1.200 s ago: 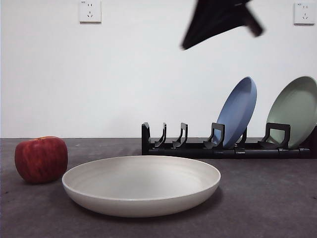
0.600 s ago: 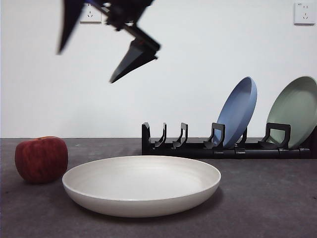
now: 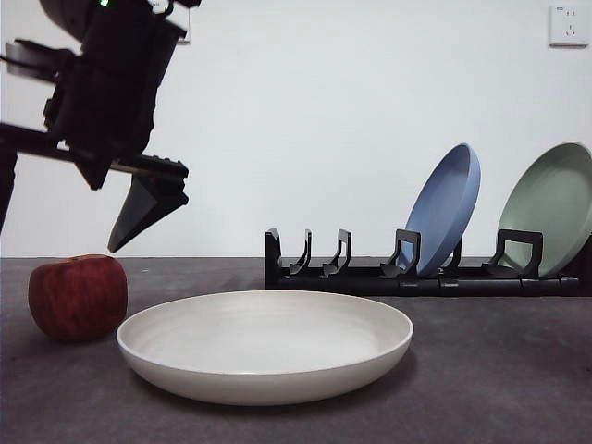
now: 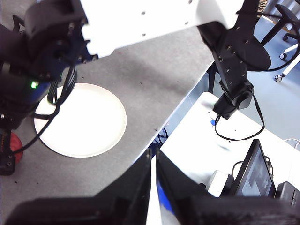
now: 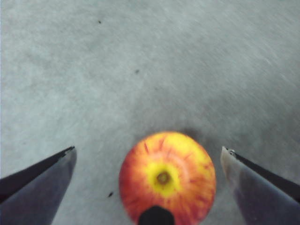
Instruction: Take the yellow plate from the plate rack,put the plate on the table,take the apple from the table,put the apple in the plate
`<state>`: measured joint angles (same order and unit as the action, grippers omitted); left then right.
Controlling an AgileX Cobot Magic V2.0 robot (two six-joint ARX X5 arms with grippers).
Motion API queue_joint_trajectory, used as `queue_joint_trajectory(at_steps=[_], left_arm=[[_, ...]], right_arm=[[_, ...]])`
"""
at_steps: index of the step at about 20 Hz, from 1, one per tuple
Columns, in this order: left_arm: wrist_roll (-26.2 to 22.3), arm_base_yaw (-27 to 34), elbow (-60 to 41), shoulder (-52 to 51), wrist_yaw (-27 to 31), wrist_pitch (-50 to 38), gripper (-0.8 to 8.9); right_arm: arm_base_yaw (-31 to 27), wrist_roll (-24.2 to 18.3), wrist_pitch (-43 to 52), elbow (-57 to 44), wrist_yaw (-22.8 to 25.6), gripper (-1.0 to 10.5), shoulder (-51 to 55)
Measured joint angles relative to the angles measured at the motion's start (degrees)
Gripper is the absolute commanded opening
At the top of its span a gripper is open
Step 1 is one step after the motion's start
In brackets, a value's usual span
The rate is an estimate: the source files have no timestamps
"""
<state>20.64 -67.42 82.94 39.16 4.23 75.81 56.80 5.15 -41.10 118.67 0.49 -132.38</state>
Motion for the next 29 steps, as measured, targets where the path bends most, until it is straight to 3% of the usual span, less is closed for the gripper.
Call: queue_joint_trajectory(at_steps=[9,10,13,14,22,29], left_arm=[[-0.02,-0.04,0.00,0.00,-1.49,0.00,0.19],[-0.02,-0.04,0.00,0.00,-1.49,0.00,0.19],[-0.02,-0.04,0.00,0.00,-1.42,0.00,0.19],[-0.09,-0.04,0.00,0.00,-1.40,0.00,0.19],[-1.55,-0.04,0.00,0.00,1.66,0.00,0.19],[-1.55,-0.04,0.00,0.00,3.10,0.00,0.19]], right_arm=[[-0.50,0.24,-2.05,0.28,0.26,8.7,-4.63],[-0.50,0.24,-2.29,0.28,0.24,7.6,-4.72],[-0.52,0.85,-1.79,0.31,0.24,1.2,-4.70],[-0.57,1.25,-2.14,0.31,0.11,-0.3,-4.70],[-1.64,2.93,-4.50,0.37,-0.09,-0.1,-3.74],[-1.77,0.70,-14.49,0.63,0.28,-0.1,8.85]])
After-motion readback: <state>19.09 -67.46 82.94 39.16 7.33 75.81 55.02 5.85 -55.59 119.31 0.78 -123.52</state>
